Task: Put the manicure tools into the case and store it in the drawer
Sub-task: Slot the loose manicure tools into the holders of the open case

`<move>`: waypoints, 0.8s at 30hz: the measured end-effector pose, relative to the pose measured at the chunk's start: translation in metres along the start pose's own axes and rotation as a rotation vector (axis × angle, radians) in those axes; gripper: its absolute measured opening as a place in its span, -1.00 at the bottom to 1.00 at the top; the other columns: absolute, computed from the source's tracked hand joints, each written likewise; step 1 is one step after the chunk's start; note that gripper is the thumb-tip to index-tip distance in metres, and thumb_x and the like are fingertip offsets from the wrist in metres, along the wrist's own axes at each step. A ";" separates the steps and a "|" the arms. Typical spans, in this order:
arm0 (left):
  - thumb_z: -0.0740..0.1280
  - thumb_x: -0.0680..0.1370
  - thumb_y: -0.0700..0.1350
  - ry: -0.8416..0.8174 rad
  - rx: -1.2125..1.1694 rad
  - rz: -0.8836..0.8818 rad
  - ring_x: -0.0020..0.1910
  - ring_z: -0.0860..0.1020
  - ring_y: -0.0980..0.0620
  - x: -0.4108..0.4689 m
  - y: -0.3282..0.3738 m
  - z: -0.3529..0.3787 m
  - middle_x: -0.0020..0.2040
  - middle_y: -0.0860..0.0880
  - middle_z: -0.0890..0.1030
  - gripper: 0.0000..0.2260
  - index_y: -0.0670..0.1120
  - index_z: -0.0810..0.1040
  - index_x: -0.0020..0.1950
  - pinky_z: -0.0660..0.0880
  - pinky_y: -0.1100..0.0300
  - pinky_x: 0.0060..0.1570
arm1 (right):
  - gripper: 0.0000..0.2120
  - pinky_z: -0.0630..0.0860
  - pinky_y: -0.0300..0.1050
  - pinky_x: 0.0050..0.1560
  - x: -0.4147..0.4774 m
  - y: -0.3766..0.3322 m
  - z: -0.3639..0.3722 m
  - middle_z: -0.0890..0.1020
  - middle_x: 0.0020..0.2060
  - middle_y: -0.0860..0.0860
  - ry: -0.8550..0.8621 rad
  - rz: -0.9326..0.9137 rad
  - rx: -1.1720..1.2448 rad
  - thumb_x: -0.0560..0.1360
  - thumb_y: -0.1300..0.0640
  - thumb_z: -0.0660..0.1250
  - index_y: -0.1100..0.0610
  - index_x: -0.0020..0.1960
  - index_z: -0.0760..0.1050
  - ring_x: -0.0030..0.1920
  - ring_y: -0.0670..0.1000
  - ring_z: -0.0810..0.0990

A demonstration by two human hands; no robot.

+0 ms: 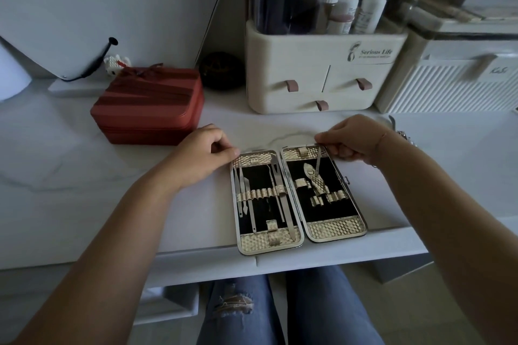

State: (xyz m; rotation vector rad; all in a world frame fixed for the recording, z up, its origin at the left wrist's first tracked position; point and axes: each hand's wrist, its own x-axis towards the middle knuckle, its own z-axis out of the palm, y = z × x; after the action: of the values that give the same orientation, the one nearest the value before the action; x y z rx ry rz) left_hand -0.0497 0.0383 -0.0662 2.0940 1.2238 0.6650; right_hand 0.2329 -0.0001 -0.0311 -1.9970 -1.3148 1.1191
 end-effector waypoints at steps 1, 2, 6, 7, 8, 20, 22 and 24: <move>0.41 0.47 -0.10 0.000 -0.005 0.001 -0.20 0.45 0.15 0.000 0.001 0.000 -0.16 0.04 0.49 -0.88 -0.06 0.52 -0.25 0.32 0.31 -0.15 | -0.67 0.27 -0.33 -0.61 0.000 -0.001 0.000 0.41 -0.63 0.02 -0.022 0.007 0.006 0.42 0.08 0.41 0.21 -0.44 0.47 -0.63 -0.09 0.30; 0.41 0.47 -0.10 0.001 -0.007 0.002 -0.20 0.45 0.15 0.000 0.001 -0.001 -0.16 0.04 0.48 -0.87 -0.04 0.52 -0.25 0.32 0.32 -0.15 | -0.69 0.25 -0.34 -0.60 0.000 -0.002 -0.001 0.40 -0.65 0.00 -0.055 0.010 0.040 0.44 0.11 0.39 0.21 -0.42 0.46 -0.63 -0.10 0.29; 0.40 0.47 -0.10 0.003 -0.008 0.001 -0.19 0.46 0.14 -0.001 0.003 -0.001 -0.15 0.03 0.49 -0.86 0.00 0.51 -0.27 0.33 0.34 -0.15 | -0.86 0.30 -0.36 -0.58 -0.009 -0.013 -0.007 0.51 -0.46 0.01 -0.108 -0.057 0.346 0.48 0.20 0.33 0.22 -0.24 0.51 -0.54 -0.14 0.38; 0.41 0.47 -0.11 0.005 -0.006 0.005 -0.19 0.46 0.15 -0.001 0.003 -0.001 -0.16 0.03 0.48 -0.84 0.03 0.50 -0.28 0.33 0.35 -0.15 | -0.89 0.37 -0.37 -0.55 -0.012 -0.019 -0.006 0.54 -0.38 0.03 -0.105 -0.088 0.415 0.48 0.21 0.32 0.23 -0.19 0.52 -0.50 -0.15 0.43; 0.41 0.46 -0.11 0.006 -0.002 0.010 -0.20 0.45 0.16 -0.001 0.004 -0.001 -0.17 0.04 0.48 -0.83 0.04 0.49 -0.29 0.33 0.37 -0.16 | -0.90 0.42 -0.39 -0.51 -0.015 -0.026 -0.002 0.56 -0.34 0.04 -0.129 -0.115 0.473 0.49 0.22 0.30 0.23 -0.17 0.52 -0.47 -0.16 0.47; 0.42 0.45 -0.11 0.014 0.011 0.021 -0.21 0.44 0.16 0.001 0.003 0.000 -0.19 0.06 0.46 -0.88 -0.05 0.52 -0.24 0.32 0.41 -0.20 | -0.95 0.56 -0.30 -0.41 -0.008 -0.057 0.075 0.63 -0.45 0.08 -0.276 -0.210 0.341 0.45 0.29 0.37 0.27 -0.19 0.55 -0.45 -0.08 0.62; 0.42 0.45 -0.10 0.009 0.014 0.018 -0.22 0.43 0.17 0.002 0.003 -0.001 -0.20 0.08 0.45 -0.86 -0.03 0.50 -0.26 0.31 0.41 -0.20 | -0.95 0.54 -0.31 -0.44 -0.008 -0.057 0.075 0.63 -0.47 0.08 -0.278 -0.217 0.307 0.45 0.31 0.37 0.28 -0.18 0.55 -0.47 -0.08 0.61; 0.42 0.45 -0.09 0.002 0.013 0.012 -0.23 0.42 0.19 0.002 0.002 -0.001 -0.20 0.09 0.44 -0.85 -0.01 0.49 -0.27 0.31 0.42 -0.21 | -0.97 0.54 -0.31 -0.45 -0.008 -0.058 0.075 0.62 -0.48 0.07 -0.282 -0.225 0.265 0.44 0.32 0.37 0.28 -0.18 0.55 -0.48 -0.09 0.61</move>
State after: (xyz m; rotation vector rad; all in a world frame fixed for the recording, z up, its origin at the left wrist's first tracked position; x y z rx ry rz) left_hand -0.0480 0.0396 -0.0636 2.1132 1.2201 0.6665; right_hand 0.1395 0.0144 -0.0246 -1.5028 -1.4023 1.4177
